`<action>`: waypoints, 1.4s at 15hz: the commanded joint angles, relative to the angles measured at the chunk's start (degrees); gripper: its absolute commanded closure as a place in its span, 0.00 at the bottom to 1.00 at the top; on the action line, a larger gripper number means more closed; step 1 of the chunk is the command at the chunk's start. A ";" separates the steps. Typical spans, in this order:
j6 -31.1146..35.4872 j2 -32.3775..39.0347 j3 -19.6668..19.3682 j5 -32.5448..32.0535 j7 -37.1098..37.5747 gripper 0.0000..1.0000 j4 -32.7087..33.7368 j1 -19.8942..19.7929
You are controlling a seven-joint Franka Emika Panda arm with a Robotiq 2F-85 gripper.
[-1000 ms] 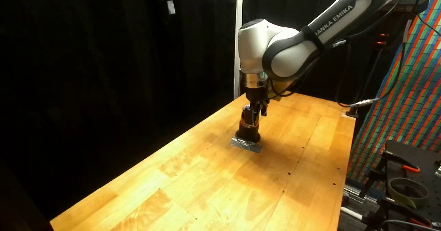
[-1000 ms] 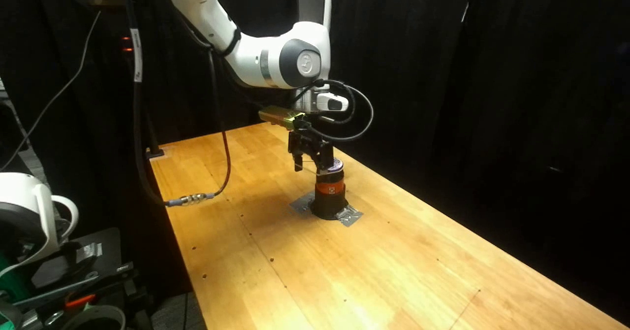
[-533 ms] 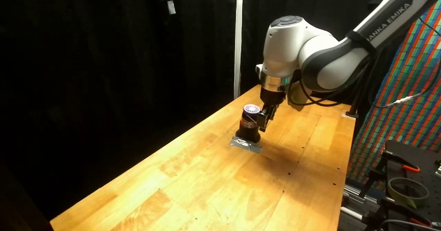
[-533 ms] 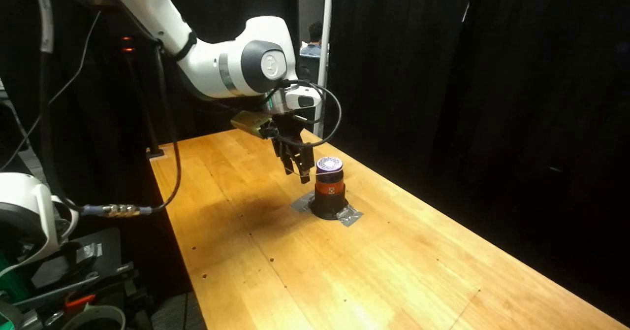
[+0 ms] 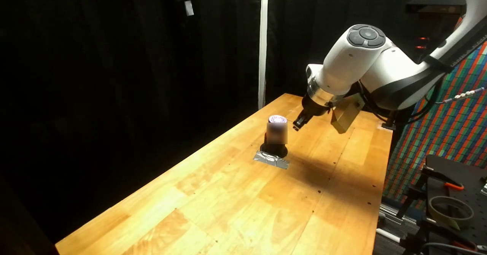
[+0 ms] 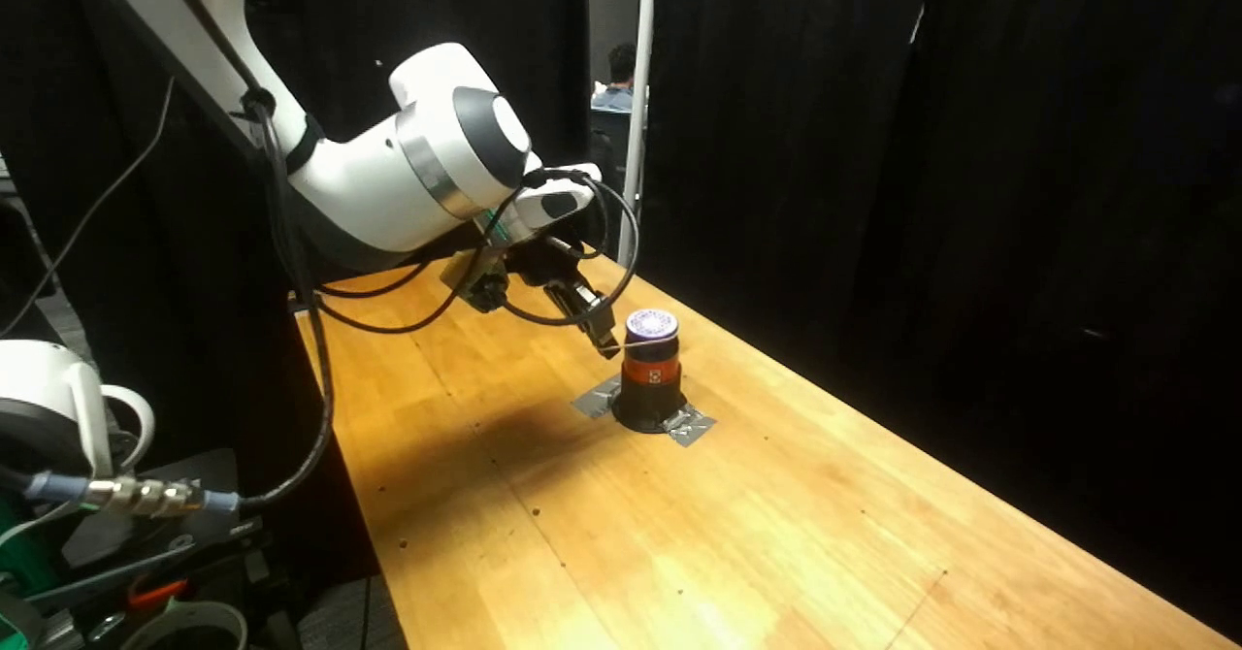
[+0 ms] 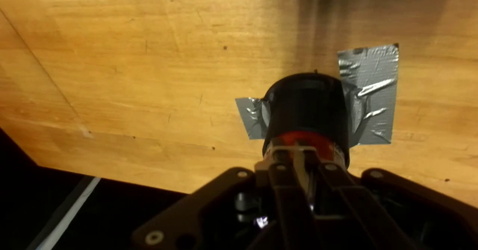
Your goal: Put the rubber band around the jar.
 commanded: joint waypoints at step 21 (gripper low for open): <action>-29.71 3.32 7.86 -69.58 91.95 0.84 -7.44 5.24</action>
